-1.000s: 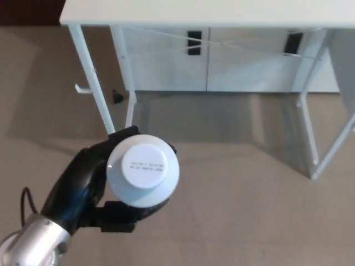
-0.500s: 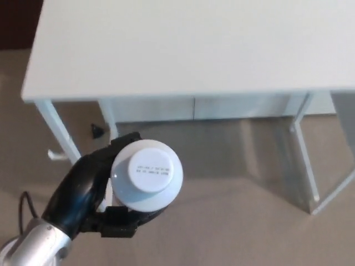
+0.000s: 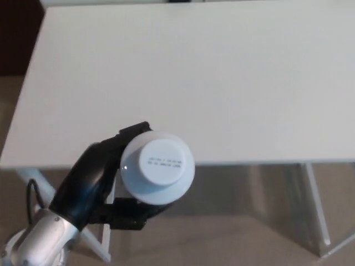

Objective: The robot picks up a bottle from a person using its left hand and walk towards the table in frontand put the bottle on the table.

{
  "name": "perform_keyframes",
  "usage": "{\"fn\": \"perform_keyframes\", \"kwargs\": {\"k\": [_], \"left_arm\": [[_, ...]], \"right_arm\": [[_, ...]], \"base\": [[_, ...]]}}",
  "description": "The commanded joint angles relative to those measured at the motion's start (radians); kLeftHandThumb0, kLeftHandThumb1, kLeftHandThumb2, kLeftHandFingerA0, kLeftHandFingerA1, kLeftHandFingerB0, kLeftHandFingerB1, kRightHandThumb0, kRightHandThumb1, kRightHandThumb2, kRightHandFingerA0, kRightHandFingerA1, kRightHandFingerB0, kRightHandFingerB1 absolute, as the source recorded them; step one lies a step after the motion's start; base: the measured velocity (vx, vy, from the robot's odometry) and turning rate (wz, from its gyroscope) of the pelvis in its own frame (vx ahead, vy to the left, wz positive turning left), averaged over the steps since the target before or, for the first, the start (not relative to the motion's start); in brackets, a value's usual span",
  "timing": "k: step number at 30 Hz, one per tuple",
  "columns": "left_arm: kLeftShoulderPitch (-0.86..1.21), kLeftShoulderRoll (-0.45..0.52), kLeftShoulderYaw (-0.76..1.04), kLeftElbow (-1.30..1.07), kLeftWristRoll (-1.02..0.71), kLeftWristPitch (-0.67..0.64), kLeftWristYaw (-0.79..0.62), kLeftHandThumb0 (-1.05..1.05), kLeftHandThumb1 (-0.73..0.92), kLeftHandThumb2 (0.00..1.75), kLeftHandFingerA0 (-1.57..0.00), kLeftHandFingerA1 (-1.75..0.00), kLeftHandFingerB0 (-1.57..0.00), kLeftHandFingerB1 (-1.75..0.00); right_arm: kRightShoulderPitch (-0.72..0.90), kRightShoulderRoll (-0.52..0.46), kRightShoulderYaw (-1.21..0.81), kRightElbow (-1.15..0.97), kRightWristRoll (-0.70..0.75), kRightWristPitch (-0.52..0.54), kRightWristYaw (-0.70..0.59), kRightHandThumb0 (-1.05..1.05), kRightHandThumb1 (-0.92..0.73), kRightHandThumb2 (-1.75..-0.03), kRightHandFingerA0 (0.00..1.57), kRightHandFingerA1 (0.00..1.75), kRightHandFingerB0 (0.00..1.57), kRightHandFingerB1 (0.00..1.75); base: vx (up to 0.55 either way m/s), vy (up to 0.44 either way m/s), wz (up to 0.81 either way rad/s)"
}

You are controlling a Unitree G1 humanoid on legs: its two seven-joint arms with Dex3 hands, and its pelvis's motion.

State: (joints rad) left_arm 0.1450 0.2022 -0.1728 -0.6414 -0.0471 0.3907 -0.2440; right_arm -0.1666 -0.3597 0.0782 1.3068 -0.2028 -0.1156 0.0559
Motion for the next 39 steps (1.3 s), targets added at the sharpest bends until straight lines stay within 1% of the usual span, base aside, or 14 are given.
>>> {"fn": "perform_keyframes", "kwargs": {"k": [1, 4, 16, 17, 18, 19, 20, 21, 25, 29, 31, 35, 36, 39], "left_arm": [[0.009, 0.013, -0.003, -0.017, 0.022, 0.028, 0.013, -0.01, 0.79, 0.71, -0.95, -1.37, -0.82, -0.99], [0.027, 0.016, -0.006, -0.017, 0.028, 0.013, 0.013, 0.01, 0.79, 0.72, -0.97, -1.35, -0.81, -1.02], [0.007, -0.011, -0.005, 0.002, 0.011, 0.019, 0.016, 0.03, 0.77, 0.75, -0.99, -1.35, -0.82, -1.04], [-0.002, -0.017, -0.001, 0.007, 0.007, 0.025, 0.020, 0.04, 0.77, 0.75, -0.98, -1.34, -0.82, -1.03], [-0.011, -0.024, 0.002, 0.011, 0.005, 0.036, 0.025, 0.03, 0.76, 0.76, -0.98, -1.33, -0.82, -1.02], [-0.023, -0.031, 0.006, 0.020, 0.004, 0.037, 0.029, 0.00, 0.82, 0.74, -0.92, -1.32, -0.78, -0.99], [-0.032, -0.035, 0.009, 0.031, 0.003, 0.034, 0.030, 0.00, 0.82, 0.74, -0.92, -1.32, -0.78, -0.99], [-0.056, -0.046, 0.014, 0.056, 0.004, 0.029, 0.038, 0.01, 0.77, 0.78, -1.02, -1.28, -0.84, -0.97], [-0.112, -0.064, 0.018, 0.088, 0.018, 0.044, 0.049, 0.01, 0.77, 0.76, -1.03, -1.32, -0.84, -1.01], [-0.177, -0.077, 0.010, 0.120, 0.039, 0.067, 0.066, 0.05, 0.78, 0.77, -1.04, -1.29, -0.82, -1.04], [-0.198, -0.089, 0.013, 0.132, 0.034, 0.082, 0.069, 0.03, 0.80, 0.78, -1.02, -1.30, -0.81, -1.06], [-0.204, -0.093, 0.015, 0.135, 0.035, 0.088, 0.069, 0.03, 0.80, 0.78, -1.02, -1.30, -0.81, -1.06], [-0.264, -0.110, 0.015, 0.190, 0.041, 0.114, 0.083, 0.01, 0.84, 0.75, -1.02, -1.31, -0.76, -1.05], [-0.268, -0.112, 0.016, 0.194, 0.042, 0.116, 0.083, 0.01, 0.84, 0.75, -1.02, -1.31, -0.76, -1.05]], "right_arm": [[0.032, -0.004, -0.004, 0.010, -0.006, 0.006, 0.000, -0.39, -0.70, -0.61, 0.79, 0.48, 0.59, 0.42], [0.044, -0.003, 0.003, 0.009, -0.014, 0.002, 0.000, -0.40, -0.70, -0.61, 0.75, 0.47, 0.59, 0.42], [0.048, -0.001, 0.004, 0.009, -0.018, 0.002, 0.005, -0.39, -0.70, -0.59, 0.76, 0.47, 0.57, 0.41], [0.048, -0.001, 0.003, 0.009, -0.017, 0.003, 0.007, -0.42, -0.66, -0.63, 0.74, 0.50, 0.55, 0.43], [0.048, 0.000, 0.002, 0.009, -0.015, 0.005, 0.009, -0.41, -0.66, -0.63, 0.74, 0.49, 0.55, 0.43], [0.047, 0.000, 0.002, 0.009, -0.016, 0.007, 0.011, -0.41, -0.66, -0.62, 0.73, 0.49, 0.55, 0.42], [0.046, -0.001, 0.003, 0.010, -0.017, 0.008, 0.012, -0.41, -0.66, -0.62, 0.73, 0.49, 0.55, 0.42], [0.046, -0.001, 0.006, 0.010, -0.019, 0.010, 0.013, -0.39, -0.70, -0.61, 0.74, 0.47, 0.57, 0.42], [0.052, 0.001, 0.005, 0.009, -0.017, 0.008, 0.016, -0.39, -0.70, -0.61, 0.74, 0.48, 0.58, 0.42], [0.052, 0.000, 0.004, 0.005, -0.015, 0.008, 0.021, -0.39, -0.70, -0.61, 0.73, 0.48, 0.58, 0.42], [0.049, 0.002, -0.001, 0.005, -0.010, 0.009, 0.026, -0.40, -0.66, -0.62, 0.72, 0.50, 0.54, 0.42], [0.049, 0.002, -0.003, 0.005, -0.010, 0.009, 0.028, -0.40, -0.66, -0.62, 0.72, 0.50, 0.54, 0.42], [0.046, 0.001, 0.008, 0.007, -0.022, 0.011, 0.026, -0.41, -0.66, -0.63, 0.71, 0.49, 0.54, 0.42], [0.046, 0.001, 0.009, 0.007, -0.022, 0.011, 0.026, -0.41, -0.66, -0.63, 0.71, 0.49, 0.54, 0.42]], "base": [[0.14, -0.071, -0.06], [0.13, -0.019, -0.02], [0.08, 0.092, -0.03], [0.03, 0.105, 0.05], [0.00, 0.000, 0.00], [0.00, 0.000, 0.00], [0.00, 0.000, 0.00], [0.11, -0.028, 0.04], [0.11, -0.055, 0.02], [0.09, -0.055, 0.01], [0.00, 0.000, 0.00], [0.00, 0.000, 0.00], [0.00, 0.000, 0.00], [0.00, 0.000, 0.00]]}}
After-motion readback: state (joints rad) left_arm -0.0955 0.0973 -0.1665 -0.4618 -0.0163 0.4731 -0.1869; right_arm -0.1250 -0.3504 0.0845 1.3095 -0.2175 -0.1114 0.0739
